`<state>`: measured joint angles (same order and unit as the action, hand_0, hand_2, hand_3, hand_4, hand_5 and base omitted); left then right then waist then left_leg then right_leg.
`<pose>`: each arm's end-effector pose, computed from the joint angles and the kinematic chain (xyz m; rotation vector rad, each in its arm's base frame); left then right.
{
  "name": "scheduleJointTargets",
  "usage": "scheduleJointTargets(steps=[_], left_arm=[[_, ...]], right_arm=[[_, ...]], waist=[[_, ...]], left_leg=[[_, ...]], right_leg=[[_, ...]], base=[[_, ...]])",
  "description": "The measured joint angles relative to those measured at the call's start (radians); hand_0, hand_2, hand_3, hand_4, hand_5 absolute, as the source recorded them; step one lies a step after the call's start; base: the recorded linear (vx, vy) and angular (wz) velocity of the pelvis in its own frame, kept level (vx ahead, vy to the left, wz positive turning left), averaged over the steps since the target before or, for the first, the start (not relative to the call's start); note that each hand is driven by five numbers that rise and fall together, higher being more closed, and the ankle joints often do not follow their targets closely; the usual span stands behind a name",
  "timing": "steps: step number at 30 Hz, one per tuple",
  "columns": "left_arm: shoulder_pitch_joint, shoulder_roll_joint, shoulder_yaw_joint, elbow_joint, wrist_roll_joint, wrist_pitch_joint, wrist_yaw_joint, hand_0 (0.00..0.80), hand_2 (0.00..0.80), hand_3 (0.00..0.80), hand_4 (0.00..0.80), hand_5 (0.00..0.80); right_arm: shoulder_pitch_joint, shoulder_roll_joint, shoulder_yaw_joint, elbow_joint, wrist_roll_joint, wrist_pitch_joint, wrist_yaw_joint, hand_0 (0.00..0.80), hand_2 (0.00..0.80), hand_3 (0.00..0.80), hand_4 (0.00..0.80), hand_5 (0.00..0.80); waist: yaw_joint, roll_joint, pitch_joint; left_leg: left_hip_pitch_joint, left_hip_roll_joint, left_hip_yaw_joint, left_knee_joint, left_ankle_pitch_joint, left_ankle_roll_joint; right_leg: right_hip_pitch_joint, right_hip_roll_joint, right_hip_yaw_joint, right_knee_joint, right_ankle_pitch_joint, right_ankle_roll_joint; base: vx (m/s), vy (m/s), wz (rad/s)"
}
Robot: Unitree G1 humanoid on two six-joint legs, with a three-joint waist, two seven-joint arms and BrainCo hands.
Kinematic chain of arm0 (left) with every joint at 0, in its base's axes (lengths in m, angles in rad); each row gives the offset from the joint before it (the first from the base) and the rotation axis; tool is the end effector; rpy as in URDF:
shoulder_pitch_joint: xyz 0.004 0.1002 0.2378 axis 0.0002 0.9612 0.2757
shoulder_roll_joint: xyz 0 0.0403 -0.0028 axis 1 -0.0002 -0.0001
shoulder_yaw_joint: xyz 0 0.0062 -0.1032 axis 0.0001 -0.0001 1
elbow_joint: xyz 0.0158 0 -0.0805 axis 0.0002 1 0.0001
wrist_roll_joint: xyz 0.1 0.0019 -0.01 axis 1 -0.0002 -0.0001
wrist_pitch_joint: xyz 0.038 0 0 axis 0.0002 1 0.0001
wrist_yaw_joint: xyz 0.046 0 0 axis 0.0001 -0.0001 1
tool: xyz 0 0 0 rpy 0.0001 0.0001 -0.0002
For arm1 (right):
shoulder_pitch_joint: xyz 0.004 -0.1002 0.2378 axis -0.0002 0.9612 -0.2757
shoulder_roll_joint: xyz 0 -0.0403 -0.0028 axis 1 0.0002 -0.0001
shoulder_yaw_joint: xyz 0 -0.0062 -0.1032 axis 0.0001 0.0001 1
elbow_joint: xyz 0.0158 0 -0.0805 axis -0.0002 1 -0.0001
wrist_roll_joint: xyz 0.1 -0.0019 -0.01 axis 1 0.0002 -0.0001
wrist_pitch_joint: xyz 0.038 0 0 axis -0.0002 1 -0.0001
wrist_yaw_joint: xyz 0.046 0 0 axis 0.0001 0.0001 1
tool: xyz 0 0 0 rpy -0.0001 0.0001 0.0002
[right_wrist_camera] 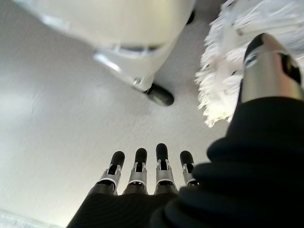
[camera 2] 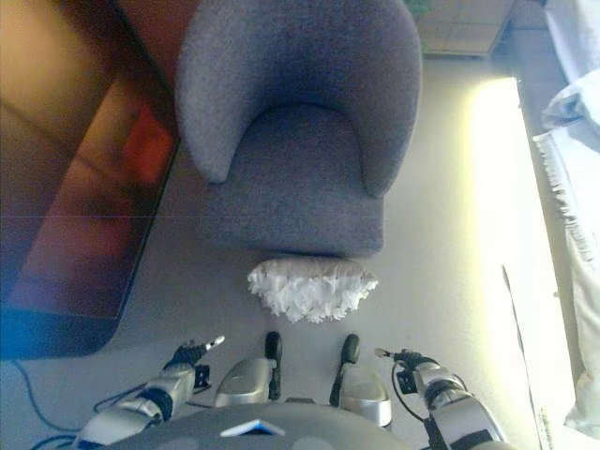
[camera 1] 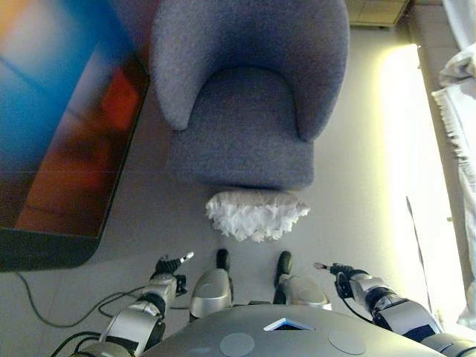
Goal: Pick up the cushion and take it to the sofa
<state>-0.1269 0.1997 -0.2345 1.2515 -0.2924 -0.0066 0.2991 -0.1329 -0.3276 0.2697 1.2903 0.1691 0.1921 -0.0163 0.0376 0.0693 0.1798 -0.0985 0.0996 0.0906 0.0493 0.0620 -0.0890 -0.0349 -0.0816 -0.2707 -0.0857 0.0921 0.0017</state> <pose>0.1138 0.2025 -0.1101 0.2496 1.1076 0.3450 0.1007 -0.2493 -0.1033 -0.3310 1.3590 -0.1252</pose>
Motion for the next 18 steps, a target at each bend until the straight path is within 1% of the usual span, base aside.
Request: scheduleJointTargets(steps=[1, 2, 4, 6, 8, 9, 11, 12, 13, 14, 15, 16, 17, 18], left_arm=[[0.005, -0.001, 0.000, 0.000, -0.004, -0.002, 0.003, 0.000, 0.000, 0.000, 0.000, 0.000], [0.005, -0.003, -0.001, -0.002, -0.005, -0.005, 0.007, 0.000, 0.000, 0.000, 0.000, 0.000], [-0.005, 0.012, -0.011, -0.012, -0.005, -0.017, 0.023, 0.000, 0.000, 0.000, 0.000, 0.000], [-0.040, 0.041, -0.044, -0.048, -0.005, -0.025, 0.050, 0.000, 0.000, 0.000, 0.000, 0.000], [-0.113, 0.066, -0.064, -0.098, -0.005, -0.025, 0.087, 0.000, 0.000, 0.000, 0.000, 0.000], [-0.152, 0.082, -0.074, -0.129, -0.005, -0.024, 0.108, 0.000, 0.000, 0.000, 0.000, 0.000], [-0.209, 0.099, -0.090, -0.176, -0.005, -0.022, 0.147, 0.000, 0.000, 0.000, 0.000, 0.000], [-0.222, 0.106, -0.094, -0.207, -0.004, -0.022, 0.166, 0.000, 0.000, 0.000, 0.000, 0.000], [-0.235, 0.120, -0.110, -0.230, -0.003, -0.023, 0.182, 0.000, 0.000, 0.000, 0.000, 0.000], [-0.254, 0.128, -0.116, -0.242, -0.002, -0.024, 0.192, 0.000, 0.000, 0.000, 0.000, 0.000], [-0.273, 0.134, -0.122, -0.250, 0.002, -0.025, 0.203, 0.000, 0.000, 0.000, 0.000, 0.000], [-0.291, 0.138, -0.139, -0.250, 0.004, -0.029, 0.215, 0.000, 0.000, 0.000, 0.000, 0.000], [-0.314, 0.136, -0.147, -0.234, 0.004, -0.039, 0.232, 0.000, 0.000, 0.000, 0.000, 0.000], [-0.343, 0.134, -0.161, -0.194, 0.005, -0.051, 0.240, 0.000, 0.000, 0.000, 0.000, 0.000]], right_arm=[[0.003, -0.004, 0.001, -0.001, 0.000, -0.007, -0.010, 0.000, 0.000, 0.000, 0.000, 0.000], [0.002, -0.010, 0.005, -0.005, 0.000, -0.017, -0.017, 0.000, 0.000, 0.000, 0.000, 0.000], [0.003, 0.004, 0.013, -0.014, 0.001, -0.044, -0.039, 0.000, 0.000, 0.000, 0.000, 0.000], [-0.012, 0.012, 0.026, -0.044, 0.012, -0.088, -0.077, 0.000, 0.000, 0.000, 0.000, 0.000], [-0.061, 0.004, 0.032, -0.098, 0.024, -0.128, -0.133, 0.000, 0.000, 0.000, 0.000, 0.000], [-0.098, -0.006, 0.044, -0.144, 0.030, -0.139, -0.167, 0.000, 0.000, 0.000, 0.000, 0.000], [-0.160, -0.014, 0.043, -0.213, 0.030, -0.163, -0.236, 0.000, 0.000, 0.000, 0.000, 0.000], [-0.185, -0.017, 0.043, -0.249, 0.027, -0.172, -0.267, 0.000, 0.000, 0.000, 0.000, 0.000], [-0.210, -0.020, 0.043, -0.286, 0.022, -0.186, -0.294, 0.000, 0.000, 0.000, 0.000, 0.000], [-0.228, -0.027, 0.043, -0.312, 0.018, -0.196, -0.311, 0.000, 0.000, 0.000, 0.000, 0.000], [-0.242, -0.036, 0.043, -0.327, 0.017, -0.206, -0.328, 0.000, 0.000, 0.000, 0.000, 0.000], [-0.252, -0.044, 0.043, -0.330, 0.016, -0.214, -0.340, 0.000, 0.000, 0.000, 0.000, 0.000], [-0.267, -0.047, 0.043, -0.319, 0.009, -0.220, -0.348, 0.000, 0.000, 0.000, 0.000, 0.000], [-0.287, -0.046, 0.045, -0.285, 0.004, -0.234, -0.352, 0.000, 0.000, 0.000, 0.000, 0.000]], waist=[[-0.006, 0.004, 0.001], [-0.019, 0.014, 0.007], [-0.025, 0.006, 0.019], [-0.025, -0.017, 0.046], [-0.026, -0.035, 0.113], [-0.027, -0.039, 0.157], [-0.034, -0.039, 0.236], [-0.042, -0.041, 0.261], [-0.052, -0.040, 0.281], [-0.052, -0.040, 0.301], [-0.052, -0.039, 0.316], [-0.055, -0.038, 0.322], [-0.057, -0.040, 0.333], [-0.062, -0.045, 0.338]], left_leg=[[0.000, 0.002, 0.007, 0.002, -0.006, -0.001], [-0.003, 0.007, 0.015, 0.001, -0.026, 0.007], [-0.034, -0.011, 0.020, 0.001, -0.027, 0.023], [-0.098, -0.021, 0.019, 0.021, -0.018, 0.035], [-0.193, -0.025, 0.017, 0.063, -0.010, 0.045], [-0.237, -0.026, 0.016, 0.087, -0.006, 0.050], [-0.267, -0.030, 0.018, 0.093, 0.004, 0.053], [-0.277, -0.033, 0.022, 0.090, 0.006, 0.054], [-0.293, -0.035, 0.027, 0.087, 0.009, 0.056], [-0.305, -0.036, 0.037, 0.083, 0.013, 0.056], [-0.321, -0.037, 0.044, 0.082, 0.022, 0.056], [-0.341, -0.038, 0.046, 0.079, 0.024, 0.058], [-0.356, -0.039, 0.046, 0.080, 0.025, 0.058], [-0.371, -0.038, 0.045, 0.080, 0.025, 0.058]], right_leg=[[-0.009, -0.007, 0.000, 0.016, -0.006, 0.009], [-0.019, -0.009, 0.000, 0.037, -0.013, 0.018], [-0.061, -0.033, 0.004, 0.089, -0.023, 0.033], [-0.155, -0.053, 0.012, 0.158, -0.039, 0.038], [-0.258, -0.067, 0.016, 0.222, -0.045, 0.035], [-0.303, -0.072, 0.019, 0.247, -0.045, 0.033], [-0.340, -0.079, 0.023, 0.267, -0.042, 0.032], [-0.356, -0.081, 0.034, 0.274, -0.041, 0.032], [-0.377, -0.081, 0.047, 0.276, -0.039, 0.035], [-0.395, -0.081, 0.056, 0.275, -0.034, 0.036], [-0.416, -0.081, 0.061, 0.272, -0.025, 0.042], [-0.437, -0.081, 0.063, 0.271, -0.018, 0.038], [-0.452, -0.081, 0.063, 0.271, -0.015, 0.038], [-0.466, -0.081, 0.063, 0.271, -0.015, 0.038]], base=[[-0.005, 0.122, 0.02], [-0.052, 0.091, 0.05], [-0.162, 0.081, 0.04], [-0.262, 0.072, 0.03], [-0.172, 0.116, 0.05], [-0.068, 0.149, 0.02], [-0.063, 0.150, 0.01], [-0.058, 0.113, -0.04], [-0.061, 0.104, -0.13], [-0.072, 0.084, -0.15], [-0.074, 0.054, -0.13], [-0.039, 0.024, -0.07], [-0.010, 0.030, -0.02], [-0.012, 0.069, 0.02]])
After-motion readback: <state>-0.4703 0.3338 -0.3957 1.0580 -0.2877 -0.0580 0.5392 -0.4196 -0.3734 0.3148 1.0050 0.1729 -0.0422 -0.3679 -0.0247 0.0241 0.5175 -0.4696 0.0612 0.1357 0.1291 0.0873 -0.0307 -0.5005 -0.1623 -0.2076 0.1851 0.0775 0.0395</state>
